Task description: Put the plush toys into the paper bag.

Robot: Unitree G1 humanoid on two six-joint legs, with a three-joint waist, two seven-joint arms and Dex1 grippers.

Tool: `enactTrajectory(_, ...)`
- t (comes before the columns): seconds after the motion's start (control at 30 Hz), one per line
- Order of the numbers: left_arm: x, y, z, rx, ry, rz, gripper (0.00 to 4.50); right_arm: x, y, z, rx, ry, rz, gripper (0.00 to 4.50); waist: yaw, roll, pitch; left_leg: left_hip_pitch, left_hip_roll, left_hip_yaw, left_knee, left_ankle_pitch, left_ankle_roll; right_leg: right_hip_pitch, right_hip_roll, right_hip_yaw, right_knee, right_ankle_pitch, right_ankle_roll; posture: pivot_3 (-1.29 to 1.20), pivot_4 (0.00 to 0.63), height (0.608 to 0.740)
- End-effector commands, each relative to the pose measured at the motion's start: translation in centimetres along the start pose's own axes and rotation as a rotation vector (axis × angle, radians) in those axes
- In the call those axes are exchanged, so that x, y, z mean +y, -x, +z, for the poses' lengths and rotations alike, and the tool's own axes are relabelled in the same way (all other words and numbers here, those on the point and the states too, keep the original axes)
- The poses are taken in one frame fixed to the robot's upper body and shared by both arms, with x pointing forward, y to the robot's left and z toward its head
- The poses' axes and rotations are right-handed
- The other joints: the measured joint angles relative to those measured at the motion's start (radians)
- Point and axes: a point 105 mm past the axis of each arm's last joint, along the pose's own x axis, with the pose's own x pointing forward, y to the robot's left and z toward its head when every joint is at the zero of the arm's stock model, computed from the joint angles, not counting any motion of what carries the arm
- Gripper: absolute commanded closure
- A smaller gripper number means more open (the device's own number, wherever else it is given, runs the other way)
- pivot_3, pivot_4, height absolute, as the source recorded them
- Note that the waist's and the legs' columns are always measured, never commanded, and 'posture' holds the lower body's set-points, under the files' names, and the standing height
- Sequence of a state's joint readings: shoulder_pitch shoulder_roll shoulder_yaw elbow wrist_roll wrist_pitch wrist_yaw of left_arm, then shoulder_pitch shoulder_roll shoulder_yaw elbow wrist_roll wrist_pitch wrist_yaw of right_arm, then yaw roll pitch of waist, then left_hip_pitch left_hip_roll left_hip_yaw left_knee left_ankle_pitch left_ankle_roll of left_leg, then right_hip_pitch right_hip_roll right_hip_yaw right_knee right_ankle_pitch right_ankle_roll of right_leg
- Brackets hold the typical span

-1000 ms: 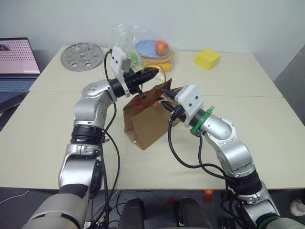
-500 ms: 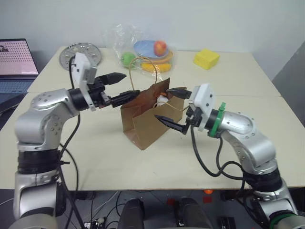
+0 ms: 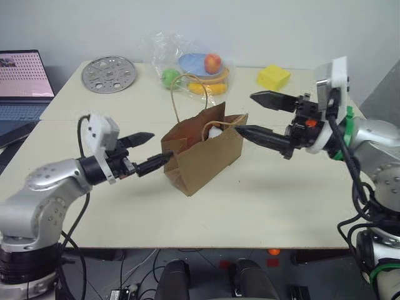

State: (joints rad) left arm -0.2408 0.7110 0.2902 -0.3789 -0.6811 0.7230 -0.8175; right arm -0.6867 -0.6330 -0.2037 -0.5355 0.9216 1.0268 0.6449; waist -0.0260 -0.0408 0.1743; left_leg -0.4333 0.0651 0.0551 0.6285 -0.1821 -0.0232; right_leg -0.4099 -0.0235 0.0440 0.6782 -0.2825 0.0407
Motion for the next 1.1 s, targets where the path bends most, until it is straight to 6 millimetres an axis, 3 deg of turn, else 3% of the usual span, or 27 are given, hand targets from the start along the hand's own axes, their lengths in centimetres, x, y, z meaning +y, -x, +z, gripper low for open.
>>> enactTrajectory(0.03,-0.7,-0.8,0.6,-0.041,-0.057,-0.011,0.04,0.9,0.6,1.0,-0.01,-0.003,0.018,0.0,0.0,0.0,0.0,0.0,0.0,0.0,0.0,0.0,0.0,0.0,0.0,0.0,0.0,0.0,0.0,0.0,0.15,0.74)
enactTrajectory(0.2,-1.3,-2.2,-0.7,-0.048,-0.028,-0.04,0.04,2.7,0.9,-1.1,0.103,-0.022,0.079,0.0,0.0,0.0,0.0,0.0,0.0,0.001,0.0,0.0,0.0,0.0,0.0,0.001,-0.001,0.0,0.0,0.0,0.15,0.74)
enactTrajectory(0.33,-1.9,-2.4,-1.5,-0.037,-0.007,-0.065,0.04,3.5,0.8,-1.5,0.101,-0.046,0.09,0.0,-0.003,0.0,0.0,-0.001,-0.001,0.001,0.0,0.0,0.0,0.0,0.001,0.0,-0.002,0.0,0.0,0.0,0.15,0.74)
enactTrajectory(0.53,-0.6,-0.8,-0.3,-0.026,-0.034,-0.04,0.04,3.9,1.1,-2.0,0.124,-0.05,0.076,0.0,-0.005,0.0,0.0,0.0,0.0,0.0,0.0,0.0,0.0,0.0,0.002,0.0,-0.002,0.0,0.0,0.0,0.15,0.74)
enactTrajectory(0.77,-2.6,0.7,-0.8,0.026,-0.011,-0.083,0.04,3.9,1.2,-2.2,0.13,-0.061,0.075,0.0,-0.004,0.0,0.0,-0.001,0.001,0.001,-0.001,0.0,0.0,0.0,0.001,0.001,-0.004,0.0,0.0,0.0,0.15,0.74)
enactTrajectory(1.1,-3.9,-2.3,-2.0,-0.038,-0.023,-0.013,0.04,3.8,0.7,-2.2,0.123,-0.063,0.088,0.0,-0.001,0.0,0.0,-0.001,0.0,0.001,0.0,0.0,0.0,0.001,-0.001,0.003,-0.005,-0.002,-0.003,0.0,0.15,0.74)
